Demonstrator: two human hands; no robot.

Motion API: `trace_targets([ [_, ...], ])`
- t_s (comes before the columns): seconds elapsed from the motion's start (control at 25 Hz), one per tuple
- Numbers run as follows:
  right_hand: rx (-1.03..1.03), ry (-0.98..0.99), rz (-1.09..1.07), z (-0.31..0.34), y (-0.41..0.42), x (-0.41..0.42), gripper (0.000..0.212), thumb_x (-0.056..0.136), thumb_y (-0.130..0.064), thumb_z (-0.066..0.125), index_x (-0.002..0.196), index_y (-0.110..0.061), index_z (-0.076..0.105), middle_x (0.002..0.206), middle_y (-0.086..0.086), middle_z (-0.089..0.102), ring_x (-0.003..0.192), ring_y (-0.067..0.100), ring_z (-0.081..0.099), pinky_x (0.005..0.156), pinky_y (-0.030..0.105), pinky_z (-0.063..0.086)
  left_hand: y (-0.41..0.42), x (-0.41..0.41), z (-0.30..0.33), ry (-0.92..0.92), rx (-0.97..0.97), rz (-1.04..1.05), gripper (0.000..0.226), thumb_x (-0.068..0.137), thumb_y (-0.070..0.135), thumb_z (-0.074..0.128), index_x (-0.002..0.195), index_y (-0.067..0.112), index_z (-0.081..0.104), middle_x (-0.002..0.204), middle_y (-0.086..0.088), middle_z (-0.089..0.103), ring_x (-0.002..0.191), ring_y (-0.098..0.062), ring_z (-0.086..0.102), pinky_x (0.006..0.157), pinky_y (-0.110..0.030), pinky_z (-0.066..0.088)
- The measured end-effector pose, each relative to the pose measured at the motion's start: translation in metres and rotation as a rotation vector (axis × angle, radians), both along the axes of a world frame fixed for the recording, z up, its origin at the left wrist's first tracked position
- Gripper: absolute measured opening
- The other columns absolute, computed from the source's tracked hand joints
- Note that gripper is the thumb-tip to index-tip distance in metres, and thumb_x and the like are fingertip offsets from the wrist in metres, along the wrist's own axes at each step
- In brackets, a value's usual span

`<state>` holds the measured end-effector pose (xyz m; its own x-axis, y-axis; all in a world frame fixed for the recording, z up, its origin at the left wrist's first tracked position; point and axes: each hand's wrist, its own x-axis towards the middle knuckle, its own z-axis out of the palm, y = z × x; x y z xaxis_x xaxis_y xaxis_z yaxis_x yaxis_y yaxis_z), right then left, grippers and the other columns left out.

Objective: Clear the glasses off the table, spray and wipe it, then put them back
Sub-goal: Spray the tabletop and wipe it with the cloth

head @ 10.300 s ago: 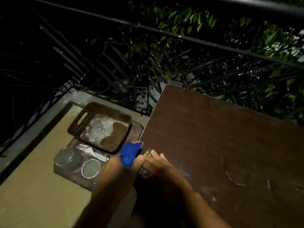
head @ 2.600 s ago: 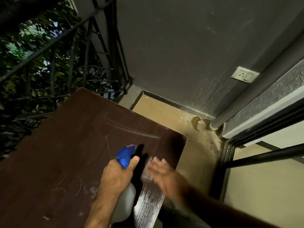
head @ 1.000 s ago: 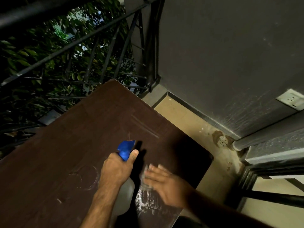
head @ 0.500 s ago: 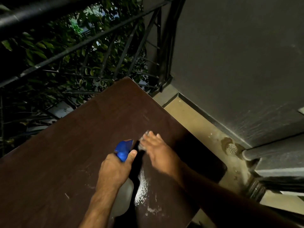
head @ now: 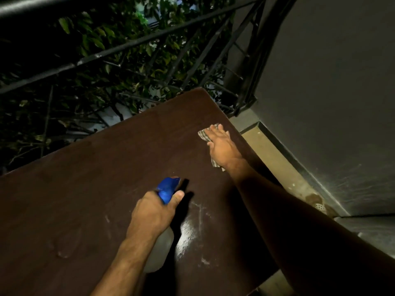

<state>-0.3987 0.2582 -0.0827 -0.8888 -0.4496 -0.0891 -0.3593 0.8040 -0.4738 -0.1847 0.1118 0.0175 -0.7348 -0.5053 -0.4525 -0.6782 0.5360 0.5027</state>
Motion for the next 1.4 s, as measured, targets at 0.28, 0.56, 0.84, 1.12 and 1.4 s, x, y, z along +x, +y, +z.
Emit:
trace_targets([
  [0.28, 0.064, 0.17, 0.524, -0.037, 0.022, 0.157, 0.052, 0.098, -0.031, 0.028, 0.144, -0.013, 0.043, 0.149, 0.016, 0.044, 0.14, 0.035, 0.034, 0.109, 0.05, 0.031, -0.017, 0.024, -0.014, 0.005, 0.045, 0.074, 0.052, 0.076, 0.069, 0.064, 0.077, 0.018, 0.054, 0.081, -0.007, 0.066, 0.084, -0.032, 0.065, 0.067, -0.031, 0.043],
  [0.56, 0.056, 0.143, 0.132, -0.014, 0.0, 0.06, 0.057, 0.087, -0.024, 0.039, 0.14, -0.006, 0.05, 0.148, 0.021, 0.043, 0.141, 0.041, 0.031, 0.115, 0.049, 0.023, -0.036, 0.042, -0.01, -0.031, 0.051, 0.079, 0.056, 0.077, 0.071, 0.061, 0.087, 0.016, 0.059, 0.085, -0.004, 0.067, 0.081, -0.026, 0.065, 0.069, -0.034, 0.048],
  [0.84, 0.062, 0.23, 0.44, -0.032, -0.025, 0.208, 0.054, 0.09, -0.012, 0.04, 0.143, -0.005, 0.044, 0.151, 0.021, 0.038, 0.14, 0.043, 0.031, 0.113, 0.054, 0.023, -0.058, 0.056, -0.008, -0.007, 0.079, 0.067, 0.051, 0.079, 0.069, 0.061, 0.078, 0.019, 0.053, 0.076, -0.001, 0.063, 0.072, -0.023, 0.062, 0.061, -0.032, 0.043],
  [1.12, 0.115, 0.202, 0.438, -0.024, -0.025, 0.176, 0.054, 0.093, -0.018, 0.04, 0.147, -0.012, 0.04, 0.153, 0.016, 0.036, 0.144, 0.037, 0.026, 0.116, 0.052, 0.022, -0.084, 0.086, 0.002, 0.004, 0.059, 0.085, 0.044, 0.083, 0.061, 0.064, 0.064, 0.025, 0.045, 0.063, 0.007, 0.055, 0.061, -0.013, 0.054, 0.056, -0.028, 0.036],
  [1.4, 0.043, 0.176, 0.141, -0.005, -0.073, 0.179, 0.054, 0.088, -0.014, 0.041, 0.142, -0.01, 0.045, 0.147, 0.021, 0.044, 0.138, 0.043, 0.035, 0.113, 0.052, 0.025, -0.106, 0.119, 0.006, -0.022, 0.045, 0.123, 0.048, 0.082, 0.062, 0.063, 0.063, 0.022, 0.046, 0.062, 0.004, 0.056, 0.061, -0.017, 0.054, 0.059, -0.029, 0.036],
])
